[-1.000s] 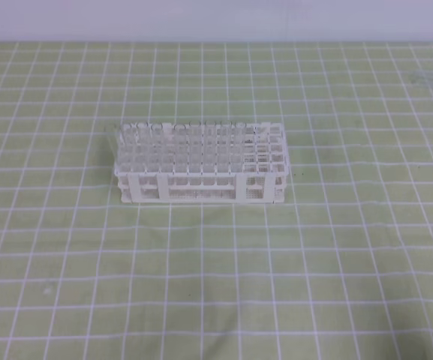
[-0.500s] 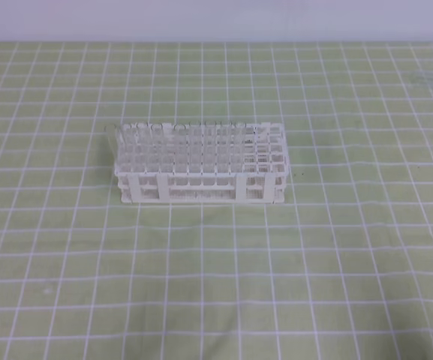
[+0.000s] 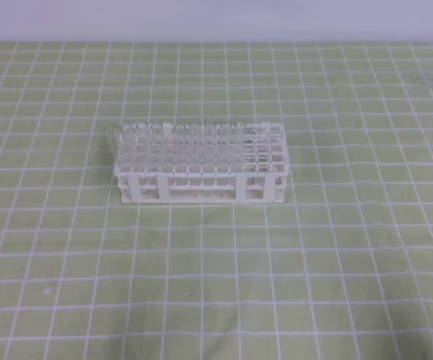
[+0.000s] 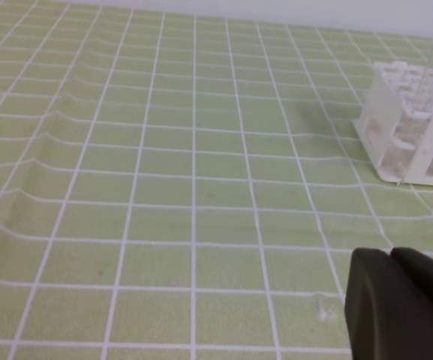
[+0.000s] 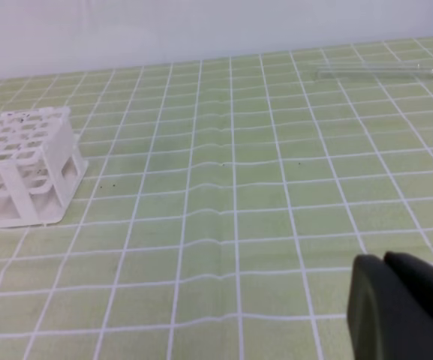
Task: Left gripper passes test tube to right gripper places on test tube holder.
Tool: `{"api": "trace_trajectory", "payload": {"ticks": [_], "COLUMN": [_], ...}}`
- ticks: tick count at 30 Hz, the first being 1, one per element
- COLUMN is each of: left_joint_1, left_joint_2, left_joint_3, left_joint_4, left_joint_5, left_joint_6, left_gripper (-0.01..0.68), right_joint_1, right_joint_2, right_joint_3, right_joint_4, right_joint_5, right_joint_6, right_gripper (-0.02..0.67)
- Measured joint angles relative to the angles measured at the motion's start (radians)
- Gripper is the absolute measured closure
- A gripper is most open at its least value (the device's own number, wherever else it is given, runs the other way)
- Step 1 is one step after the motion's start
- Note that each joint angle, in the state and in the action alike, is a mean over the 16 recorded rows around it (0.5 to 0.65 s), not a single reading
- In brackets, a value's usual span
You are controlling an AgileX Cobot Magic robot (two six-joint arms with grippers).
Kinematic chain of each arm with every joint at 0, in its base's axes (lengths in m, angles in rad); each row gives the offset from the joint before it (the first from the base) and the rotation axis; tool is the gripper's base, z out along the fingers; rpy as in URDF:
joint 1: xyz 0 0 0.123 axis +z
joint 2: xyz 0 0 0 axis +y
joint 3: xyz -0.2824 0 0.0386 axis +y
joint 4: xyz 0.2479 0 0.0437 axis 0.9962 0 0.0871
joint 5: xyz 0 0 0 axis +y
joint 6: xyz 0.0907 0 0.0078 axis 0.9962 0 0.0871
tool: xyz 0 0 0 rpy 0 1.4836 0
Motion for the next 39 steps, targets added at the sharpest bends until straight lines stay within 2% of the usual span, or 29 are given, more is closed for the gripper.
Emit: {"api": "trace_trajectory", "payload": {"ticks": [39], "left_joint_1": [0.003], "left_joint_2": [0.025], "left_joint_3": [-0.008], "left_joint_4": [0.003], "left_joint_5": [0.011], "left_joint_6": [0.004], "left_gripper": [0.676], "right_joint_1": [0.0], "right_joint_2": [0.001], "right_joint_3": [0.0], "right_joint_4": [0.0], "right_joint_5": [0.0], "right_joint_6": [0.0], "right_gripper": [0.666]}}
